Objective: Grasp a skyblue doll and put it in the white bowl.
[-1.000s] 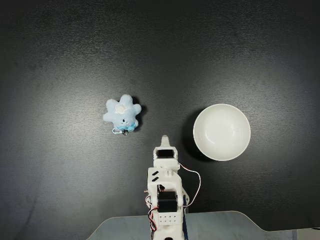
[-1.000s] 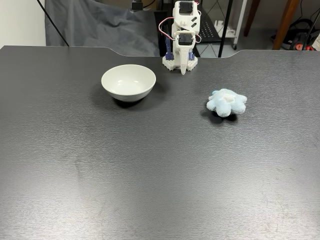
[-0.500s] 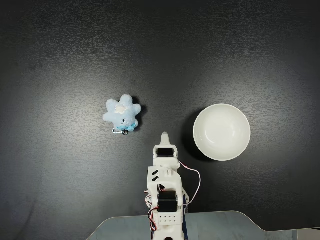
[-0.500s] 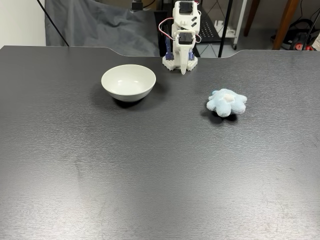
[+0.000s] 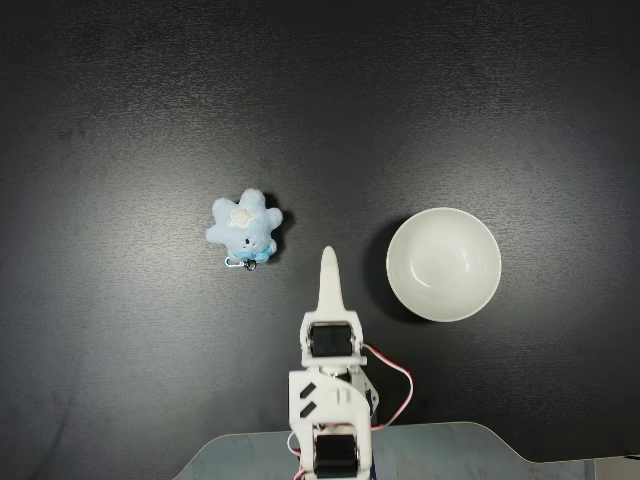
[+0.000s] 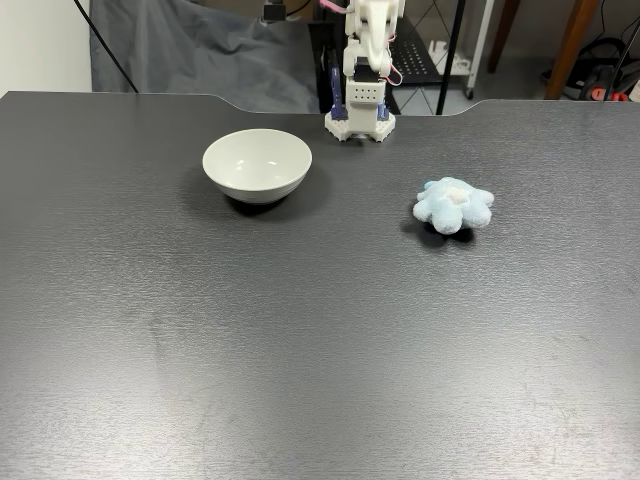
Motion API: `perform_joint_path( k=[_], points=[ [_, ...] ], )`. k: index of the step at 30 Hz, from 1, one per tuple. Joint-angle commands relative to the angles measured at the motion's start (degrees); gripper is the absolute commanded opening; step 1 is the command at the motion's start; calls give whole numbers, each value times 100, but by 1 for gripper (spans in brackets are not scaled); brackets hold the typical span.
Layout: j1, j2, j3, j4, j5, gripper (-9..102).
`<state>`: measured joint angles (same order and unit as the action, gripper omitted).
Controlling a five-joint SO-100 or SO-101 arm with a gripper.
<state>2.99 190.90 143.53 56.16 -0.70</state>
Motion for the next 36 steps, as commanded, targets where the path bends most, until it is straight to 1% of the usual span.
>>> perform_joint_path(
  k=[1, 4, 11, 15, 18, 21, 25, 28, 33, 34, 36],
  points=[
    [-44, 18, -1002, -53, 35, 8],
    [-44, 9, -1600, 299, 26, 8],
    [9, -35, -3208, 1679, -26, 8],
    [9, -70, -3568, 2057, -35, 8],
    [18, -281, -3814, 2092, -35, 8],
    [18, -1204, -4482, 2101, -26, 8],
    [9, -2909, -6021, 2241, -26, 8],
    [9, -4096, -7277, 2839, -35, 8],
    [-70, -5880, -8912, 4474, -35, 8],
    [-70, -6144, -9070, 4614, -35, 8],
    [-70, -6601, -9387, 4570, -44, 8]
  ],
)
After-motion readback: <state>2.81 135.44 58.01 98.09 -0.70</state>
